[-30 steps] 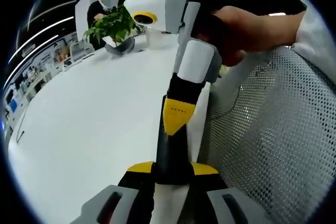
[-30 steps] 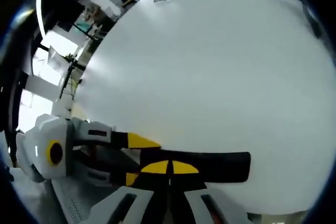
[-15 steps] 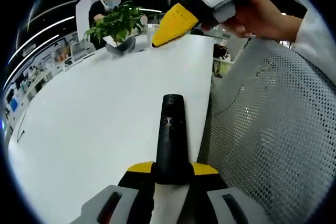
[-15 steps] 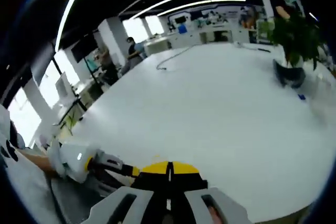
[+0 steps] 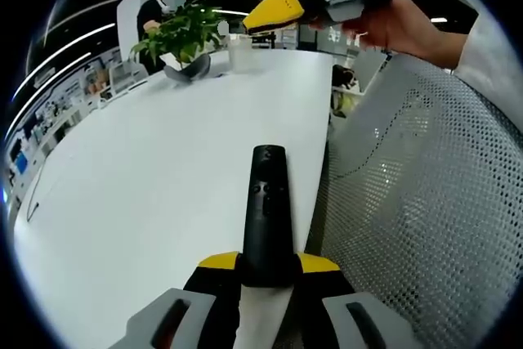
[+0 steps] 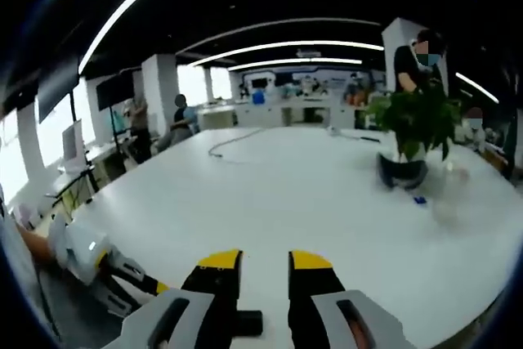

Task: Press the specified remote control buttons in sequence, fully releasing each button before pressing the next.

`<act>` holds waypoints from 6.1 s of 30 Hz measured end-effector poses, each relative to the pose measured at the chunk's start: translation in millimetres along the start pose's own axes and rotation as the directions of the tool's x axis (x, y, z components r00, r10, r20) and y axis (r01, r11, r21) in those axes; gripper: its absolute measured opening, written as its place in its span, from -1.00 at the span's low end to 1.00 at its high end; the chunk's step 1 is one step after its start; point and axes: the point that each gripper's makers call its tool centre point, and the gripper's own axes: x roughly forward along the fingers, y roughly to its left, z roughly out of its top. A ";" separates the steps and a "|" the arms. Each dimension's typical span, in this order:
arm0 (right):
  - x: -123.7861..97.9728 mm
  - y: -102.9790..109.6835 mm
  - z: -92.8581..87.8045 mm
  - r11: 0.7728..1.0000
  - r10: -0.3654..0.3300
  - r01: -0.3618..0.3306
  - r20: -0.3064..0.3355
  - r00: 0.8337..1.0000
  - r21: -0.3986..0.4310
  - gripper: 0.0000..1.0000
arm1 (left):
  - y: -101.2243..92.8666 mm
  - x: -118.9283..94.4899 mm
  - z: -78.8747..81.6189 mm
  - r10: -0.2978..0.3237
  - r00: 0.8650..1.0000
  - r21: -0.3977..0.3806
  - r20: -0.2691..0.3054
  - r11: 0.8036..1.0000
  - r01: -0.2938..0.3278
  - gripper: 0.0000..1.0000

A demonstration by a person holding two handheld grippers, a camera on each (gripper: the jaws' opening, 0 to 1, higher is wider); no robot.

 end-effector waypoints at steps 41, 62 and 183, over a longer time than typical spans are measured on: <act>3.9 -13.6 5.4 0.995 -0.076 0.080 0.058 0.995 -0.058 0.75 | 30.3 2.4 1.0 -0.068 0.988 0.093 -0.140 0.992 0.081 -0.54; 5.1 -15.8 1.2 0.995 -0.086 0.088 0.037 0.996 -0.054 0.73 | 78.4 3.5 0.5 -0.040 0.980 0.087 -0.197 0.994 0.058 -0.54; 5.1 -27.4 -4.2 0.987 -0.153 0.153 0.011 0.988 -0.055 0.73 | 358.4 19.8 36.4 0.372 0.883 -0.034 -0.287 0.917 -0.398 0.33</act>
